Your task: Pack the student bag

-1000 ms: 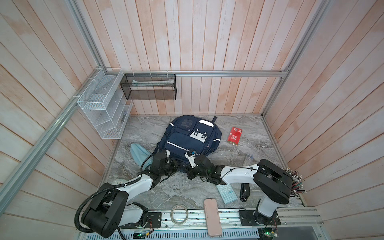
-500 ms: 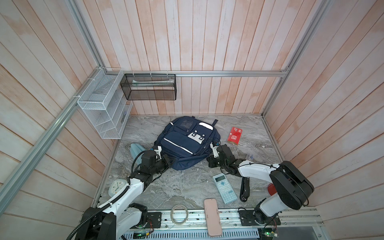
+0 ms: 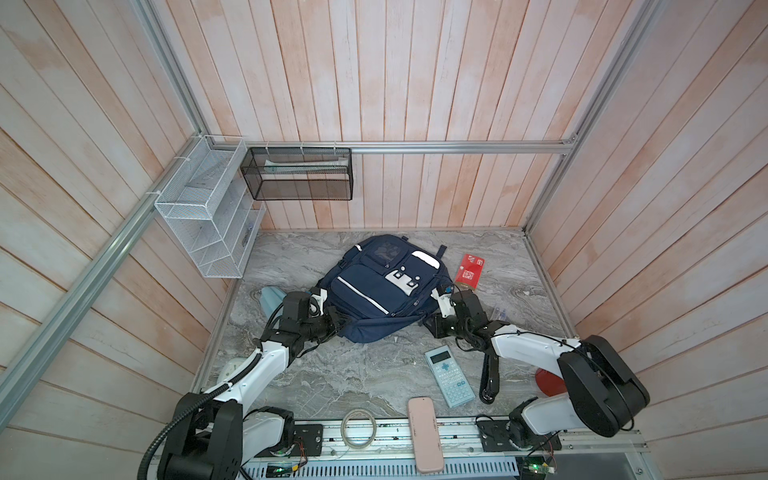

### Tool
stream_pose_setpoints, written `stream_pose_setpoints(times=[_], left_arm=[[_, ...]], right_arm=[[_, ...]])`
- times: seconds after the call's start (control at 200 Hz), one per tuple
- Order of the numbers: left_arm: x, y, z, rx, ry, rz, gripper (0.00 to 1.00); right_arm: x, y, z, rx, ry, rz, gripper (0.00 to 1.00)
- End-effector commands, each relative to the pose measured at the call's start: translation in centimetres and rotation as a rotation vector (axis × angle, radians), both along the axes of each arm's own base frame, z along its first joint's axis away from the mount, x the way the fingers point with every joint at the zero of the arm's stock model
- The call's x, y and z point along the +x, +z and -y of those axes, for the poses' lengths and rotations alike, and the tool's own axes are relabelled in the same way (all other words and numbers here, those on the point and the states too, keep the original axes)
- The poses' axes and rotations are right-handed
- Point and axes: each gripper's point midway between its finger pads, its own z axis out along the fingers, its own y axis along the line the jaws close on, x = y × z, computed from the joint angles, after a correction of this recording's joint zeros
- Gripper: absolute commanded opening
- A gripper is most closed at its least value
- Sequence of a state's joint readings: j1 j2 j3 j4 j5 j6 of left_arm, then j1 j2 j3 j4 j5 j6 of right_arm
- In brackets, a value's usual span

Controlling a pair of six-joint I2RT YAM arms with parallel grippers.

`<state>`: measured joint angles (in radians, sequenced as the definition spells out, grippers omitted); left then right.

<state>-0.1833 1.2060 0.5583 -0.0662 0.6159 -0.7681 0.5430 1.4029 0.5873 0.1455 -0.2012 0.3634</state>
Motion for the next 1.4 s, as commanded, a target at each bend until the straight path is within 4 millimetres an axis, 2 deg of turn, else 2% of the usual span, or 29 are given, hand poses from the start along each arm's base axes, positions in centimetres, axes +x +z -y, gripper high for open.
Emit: stream_pose_setpoints(times=[0.0, 0.105, 0.19, 0.23, 0.345, 0.445, 0.535, 0.64, 0.745, 0.875, 0.985, 1.005, 1.075, 1.145, 1.23, 1.3, 1.345, 1.395], left_arm=[[2.7, 3.0, -0.6, 0.048, -0.002, 0.163, 0.01], [3.3, 3.2, -0.4, 0.071, -0.028, 0.183, 0.12], [3.7, 3.1, -0.1, 0.060, -0.044, 0.173, 0.12], [3.9, 3.0, 0.2, 0.047, -0.049, 0.172, 0.12], [4.3, 2.8, 0.5, 0.046, -0.056, 0.170, 0.12], [5.2, 2.8, -0.4, 0.101, -0.025, 0.177, 0.12], [6.3, 2.4, -1.3, 0.158, 0.011, 0.180, 0.12], [7.6, 1.7, -2.3, 0.216, 0.044, 0.172, 0.12], [9.2, 1.6, -2.9, 0.259, 0.071, 0.170, 0.13], [11.7, 2.6, -3.0, 0.280, 0.096, 0.190, 0.17], [13.2, 3.5, -3.0, 0.298, 0.097, 0.200, 0.20], [13.3, 3.6, -3.1, 0.306, 0.100, 0.200, 0.24], [13.5, 3.9, -3.9, 0.339, 0.128, 0.201, 0.46], [13.4, 4.2, -4.9, 0.375, 0.155, 0.202, 0.51], [12.8, 4.8, -5.8, 0.400, 0.181, 0.206, 0.61], [12.0, 5.5, -5.6, 0.371, 0.186, 0.218, 0.72], [11.3, 6.3, -4.5, 0.318, 0.167, 0.235, 0.79], [10.3, 7.0, -2.4, 0.233, 0.120, 0.256, 0.81]], right_arm=[[0.5, 1.0, 2.1, -0.102, -0.069, 0.073, 0.61], [2.1, 3.0, 3.7, -0.114, -0.185, 0.163, 0.73], [4.2, 4.7, 4.4, -0.086, -0.244, 0.196, 0.84], [5.3, 5.0, 4.5, -0.066, -0.265, 0.183, 0.85], [8.6, 4.2, 4.5, -0.007, -0.300, 0.091, 0.85], [11.3, 3.4, 2.9, 0.057, -0.230, 0.016, 0.82], [12.3, 1.8, 1.7, 0.068, -0.206, -0.063, 0.75], [11.3, -0.9, 1.8, 0.055, -0.218, -0.171, 0.59], [8.6, -2.5, 2.2, 0.051, -0.230, -0.235, 0.46], [5.1, -2.9, 1.3, 0.032, -0.180, -0.276, 0.44], [2.9, -1.7, -0.4, 0.015, -0.071, -0.248, 0.44], [2.5, -1.4, -0.8, 0.006, -0.045, -0.235, 0.44], [1.2, -0.1, -1.8, -0.028, 0.038, -0.170, 0.46], [0.5, 1.1, -2.2, -0.073, 0.100, -0.098, 0.48], [1.1, 2.4, -1.4, -0.126, 0.079, -0.025, 0.57], [2.2, 4.4, -0.9, -0.157, 0.069, 0.079, 0.65], [3.0, 6.2, -0.9, -0.200, 0.097, 0.199, 0.74], [4.6, 7.9, -0.2, -0.267, 0.054, 0.341, 0.81]])
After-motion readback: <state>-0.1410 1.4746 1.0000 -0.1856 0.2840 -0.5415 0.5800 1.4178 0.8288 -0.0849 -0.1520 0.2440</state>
